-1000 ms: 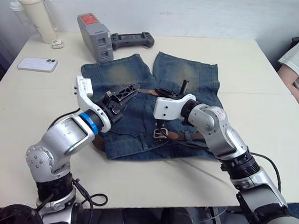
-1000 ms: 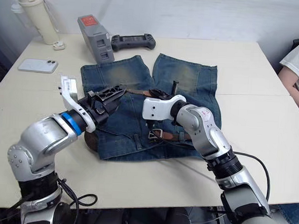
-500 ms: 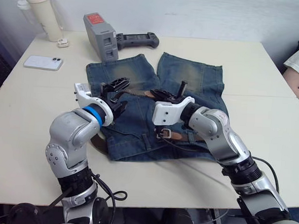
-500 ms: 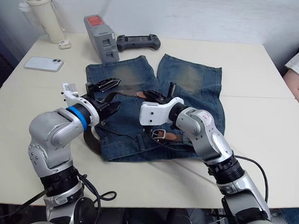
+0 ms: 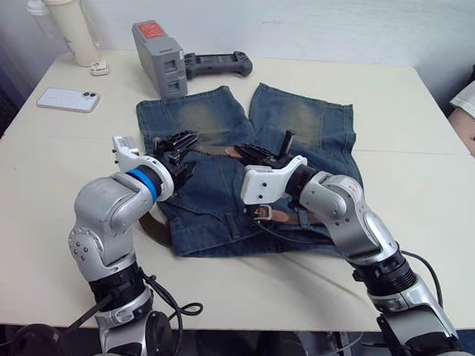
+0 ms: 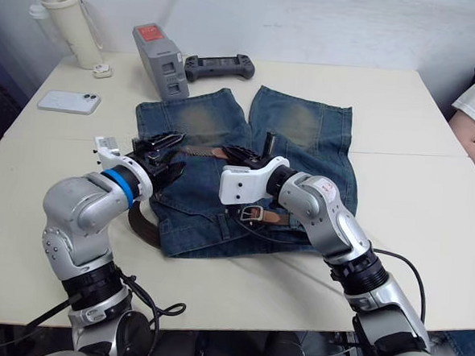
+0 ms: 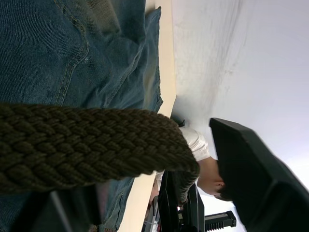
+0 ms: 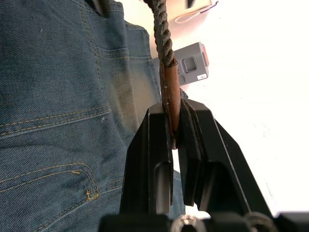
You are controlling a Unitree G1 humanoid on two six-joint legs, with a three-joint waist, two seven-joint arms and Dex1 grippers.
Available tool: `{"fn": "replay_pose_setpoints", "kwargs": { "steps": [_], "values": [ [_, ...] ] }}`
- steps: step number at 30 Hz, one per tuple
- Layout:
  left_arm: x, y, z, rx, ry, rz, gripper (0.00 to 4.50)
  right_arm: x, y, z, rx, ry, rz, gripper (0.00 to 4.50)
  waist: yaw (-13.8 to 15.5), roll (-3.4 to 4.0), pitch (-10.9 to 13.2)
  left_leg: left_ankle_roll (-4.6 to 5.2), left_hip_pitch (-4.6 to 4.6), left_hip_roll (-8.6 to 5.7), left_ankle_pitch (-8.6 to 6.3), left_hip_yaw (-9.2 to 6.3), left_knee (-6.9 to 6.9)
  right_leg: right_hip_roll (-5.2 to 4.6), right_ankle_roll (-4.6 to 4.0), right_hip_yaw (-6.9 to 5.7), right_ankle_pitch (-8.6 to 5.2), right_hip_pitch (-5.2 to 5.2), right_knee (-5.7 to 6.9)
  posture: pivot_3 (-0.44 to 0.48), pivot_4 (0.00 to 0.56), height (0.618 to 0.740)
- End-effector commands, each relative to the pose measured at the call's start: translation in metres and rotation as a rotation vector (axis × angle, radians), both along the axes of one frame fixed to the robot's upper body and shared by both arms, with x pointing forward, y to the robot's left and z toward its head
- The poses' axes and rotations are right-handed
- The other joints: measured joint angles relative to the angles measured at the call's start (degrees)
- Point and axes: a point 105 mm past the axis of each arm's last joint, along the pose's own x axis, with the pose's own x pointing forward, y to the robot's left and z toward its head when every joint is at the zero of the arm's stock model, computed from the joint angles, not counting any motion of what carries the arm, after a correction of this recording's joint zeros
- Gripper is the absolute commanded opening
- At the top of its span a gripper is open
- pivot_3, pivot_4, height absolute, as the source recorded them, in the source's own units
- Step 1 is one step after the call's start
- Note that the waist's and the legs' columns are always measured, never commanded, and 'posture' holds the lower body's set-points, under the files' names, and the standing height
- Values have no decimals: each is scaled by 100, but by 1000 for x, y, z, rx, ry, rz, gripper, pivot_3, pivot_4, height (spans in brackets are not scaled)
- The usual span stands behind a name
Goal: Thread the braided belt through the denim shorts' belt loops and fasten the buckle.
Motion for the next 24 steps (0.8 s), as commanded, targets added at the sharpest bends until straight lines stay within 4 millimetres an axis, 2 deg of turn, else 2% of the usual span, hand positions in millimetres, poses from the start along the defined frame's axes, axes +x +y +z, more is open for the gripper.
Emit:
{"fn": "replay_pose_setpoints", "kwargs": {
  "steps": [1,4,9,13,15,16,20,22,23,24],
  "values": [
    [-1,-6,12,-4,-58,-31,1613,-8,-2,18,42,-59,20,0,0,0,0,0,0,0,0,0,0,0,0,0,0,0,0,0,150,664],
    [1,-6,12,-5,-59,-34,153,-9,-2,18,44,-56,20,0,0,0,0,0,-1,0,0,0,0,0,0,0,0,0,-3,0,150,664],
    [1,-5,11,8,-60,-39,46,-9,-2,18,59,-40,22,0,0,0,0,0,-1,0,0,0,-1,0,0,-1,0,0,-2,0,150,664],
    [4,1,13,22,-73,-33,46,-11,-3,20,212,116,58,0,0,0,0,0,-1,0,0,-1,-1,0,0,-2,0,0,-2,0,150,664],
    [6,6,14,31,-77,-24,0,-13,-5,23,229,133,67,911,0,0,0,0,-1,0,0,-1,0,0,0,-1,0,0,-3,0,150,664],
    [7,7,15,34,-79,-21,0,-13,-5,22,225,143,68,1205,0,0,0,0,-1,-1,0,0,0,0,0,0,0,0,-3,0,150,664],
    [7,14,19,40,-109,-8,0,-17,-13,18,192,190,76,3186,0,0,0,0,-1,0,0,-3,-4,1,0,-3,0,0,-4,0,150,664],
    [6,23,23,77,-146,4,0,-22,-25,12,165,270,83,4167,10,0,1,0,-2,0,0,-2,-3,1,0,-3,0,1,-6,0,150,664],
    [6,30,24,121,-175,2,0,-27,-31,5,145,347,99,4421,10,-1,1,0,-3,0,0,-3,-4,1,0,-5,0,1,-7,0,150,664],
    [5,35,25,152,-201,-3,0,-31,-37,1,143,429,112,4421,9,0,1,1,-3,0,0,-4,-5,1,0,-6,0,2,-9,0,150,664]
  ]
}}
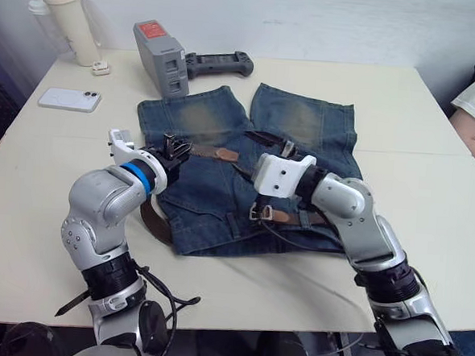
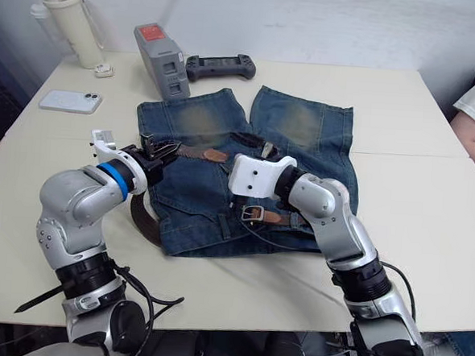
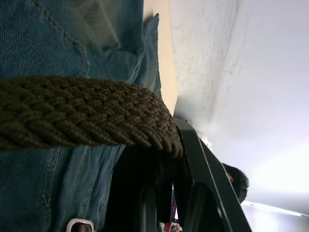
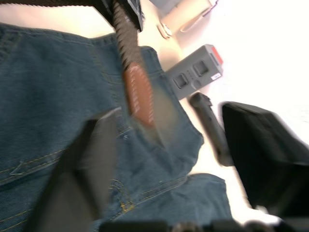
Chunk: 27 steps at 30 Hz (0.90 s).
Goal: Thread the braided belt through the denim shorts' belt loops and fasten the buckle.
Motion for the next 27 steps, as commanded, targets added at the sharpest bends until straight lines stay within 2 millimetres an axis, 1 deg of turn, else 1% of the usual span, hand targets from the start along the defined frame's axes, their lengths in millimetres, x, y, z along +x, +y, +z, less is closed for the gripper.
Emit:
{"fn": "replay_pose_setpoints", "kwargs": {
  "steps": [1,3,4,6,9,12,13,15,17,18,22,25,27],
  "values": [
    [-5,13,17,86,-135,-17,0,-20,-18,0,6,191,82,4421,-6,1,0,0,0,0,0,0,-3,0,0,-1,0,-1,-1,0,150,664],
    [-8,15,15,140,-173,-57,0,-33,-25,-5,13,383,137,4421,-10,1,1,1,2,0,0,1,-4,1,0,0,0,0,-1,0,150,664],
    [-10,14,14,164,-189,-81,0,-38,-28,-6,-2,440,155,4421,-13,4,2,1,2,1,0,0,-3,1,0,0,0,1,-1,0,150,664],
    [-13,14,12,216,-220,-130,0,-43,-33,-4,0,515,161,4421,-12,4,2,1,4,2,0,-1,-7,3,-1,0,0,0,0,0,150,664],
    [-23,12,3,328,-242,-233,0,-53,-37,5,23,626,185,4421,-34,6,4,1,8,6,0,3,-16,6,-1,4,0,0,-15,0,150,664],
    [-32,6,-8,393,-235,-300,0,-62,-42,13,9,712,210,4421,-28,7,4,-1,11,6,1,3,-25,6,-1,4,-1,-1,-35,0,150,664],
    [-37,8,-15,462,-212,-317,0,-64,-45,16,1,734,203,4421,-24,7,4,-2,12,6,1,4,-29,6,-1,4,0,0,-38,0,150,664],
    [-41,15,-19,507,-184,-289,0,-64,-50,21,-8,748,185,4421,-20,7,4,-2,13,5,2,4,-34,6,-1,4,0,1,-44,0,150,664],
    [-42,16,-14,477,-210,-255,0,-66,-52,25,-8,774,181,4421,-17,7,4,-2,14,5,2,5,-36,5,-1,6,0,2,-47,0,150,664],
    [-44,15,-16,481,-210,-257,0,-67,-53,26,-9,784,180,4421,-18,5,5,-2,14,4,2,5,-37,5,-1,6,0,1,-47,0,150,664],
    [-62,1,-35,557,-185,-367,0,-64,-51,33,17,785,180,4421,-10,5,6,-2,16,5,3,5,-45,4,-1,4,0,5,-59,0,150,664],
    [-58,-1,-43,446,-142,-295,0,-63,-50,33,19,789,172,4421,-13,5,6,-1,17,4,4,6,-49,3,3,4,3,11,-70,0,150,664],
    [-60,1,-52,453,-96,-278,0,-59,-52,31,11,775,145,4421,-16,5,6,1,21,-1,6,11,-60,-1,5,7,3,11,-76,0,150,664]
  ]
}}
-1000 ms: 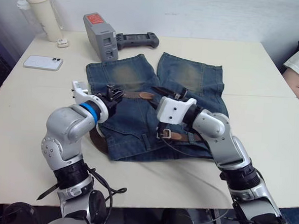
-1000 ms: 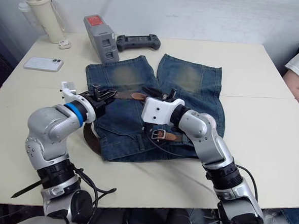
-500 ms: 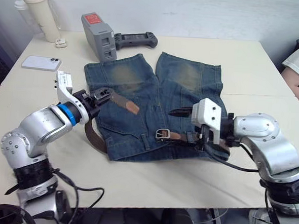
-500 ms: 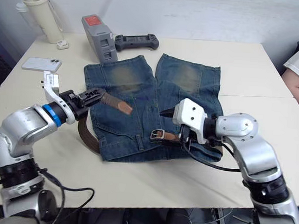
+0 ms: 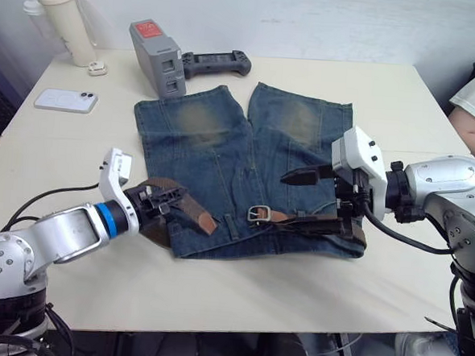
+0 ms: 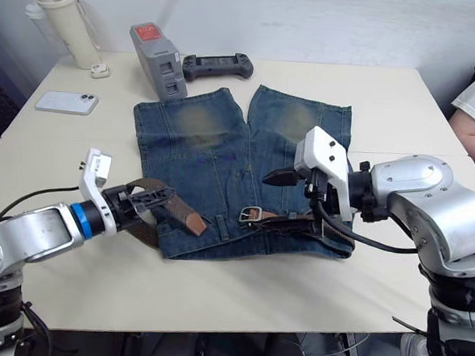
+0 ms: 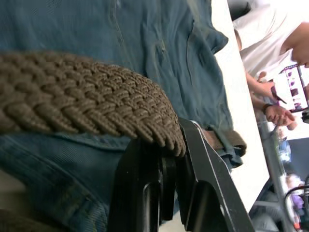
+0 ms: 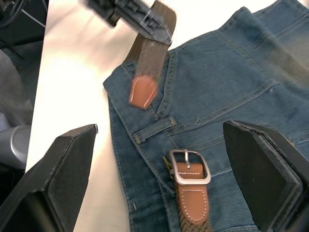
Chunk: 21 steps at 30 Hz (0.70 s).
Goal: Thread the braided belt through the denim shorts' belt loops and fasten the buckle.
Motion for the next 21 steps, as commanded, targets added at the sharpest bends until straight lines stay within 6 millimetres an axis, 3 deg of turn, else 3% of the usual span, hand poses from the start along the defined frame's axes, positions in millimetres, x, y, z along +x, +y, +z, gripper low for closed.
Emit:
{"fn": "replay_pose_setpoints", "kwargs": {
  "steps": [1,7,21],
  "values": [
    [-13,-12,-23,-46,79,31,0,5,-1,11,-5,-63,-37,4421,-7,0,0,0,1,0,0,0,-4,0,0,0,0,0,-2,0,150,664],
    [-11,-11,-25,-56,103,110,0,9,-2,12,-2,-78,-72,4421,-2,-7,11,0,62,-2,6,26,-43,-2,1,22,0,34,-18,0,150,664],
    [-18,-24,-38,-45,193,186,0,17,-6,12,-12,-119,-127,4421,5,-5,13,2,80,-1,4,19,-51,0,9,9,5,72,-53,0,150,664]
  ]
}}
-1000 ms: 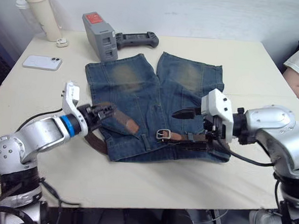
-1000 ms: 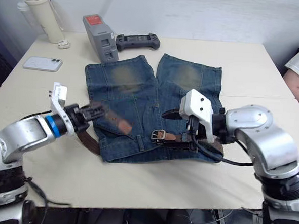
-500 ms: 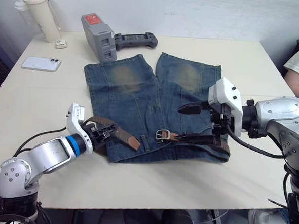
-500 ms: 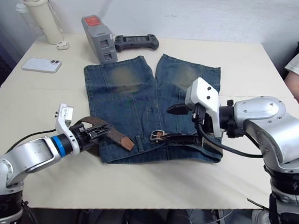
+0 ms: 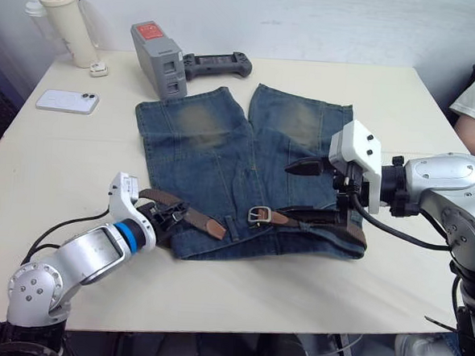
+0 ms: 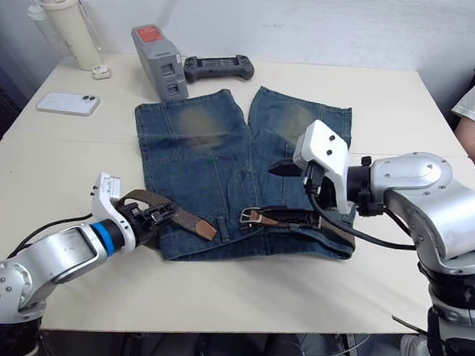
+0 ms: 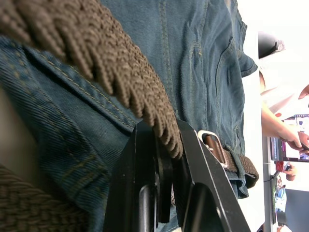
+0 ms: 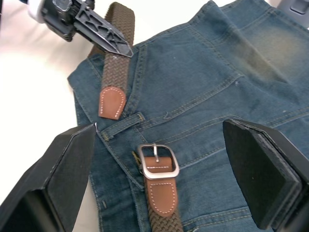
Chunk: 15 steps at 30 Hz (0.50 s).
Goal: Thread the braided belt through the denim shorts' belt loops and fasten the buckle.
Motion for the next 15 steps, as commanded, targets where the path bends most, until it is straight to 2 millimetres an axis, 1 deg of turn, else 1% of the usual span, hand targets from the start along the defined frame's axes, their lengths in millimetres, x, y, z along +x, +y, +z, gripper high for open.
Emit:
{"fn": "replay_pose_setpoints", "kwargs": {
  "steps": [1,8,15],
  "values": [
    [-5,-7,5,6,-9,3,0,-1,-2,7,-7,-47,-11,4421,-2,0,0,0,0,0,0,-1,0,0,0,-1,0,0,0,0,150,664],
    [1,-18,-1,-5,47,48,0,2,-6,6,-10,-52,-50,4421,6,1,1,0,0,-1,0,-4,1,0,2,-4,1,5,-5,0,150,664],
    [13,-18,0,-12,30,102,0,1,-6,6,-5,-48,-64,4421,0,2,2,0,-1,-2,0,-5,0,1,2,-7,1,7,-6,0,150,664]
  ]
}}
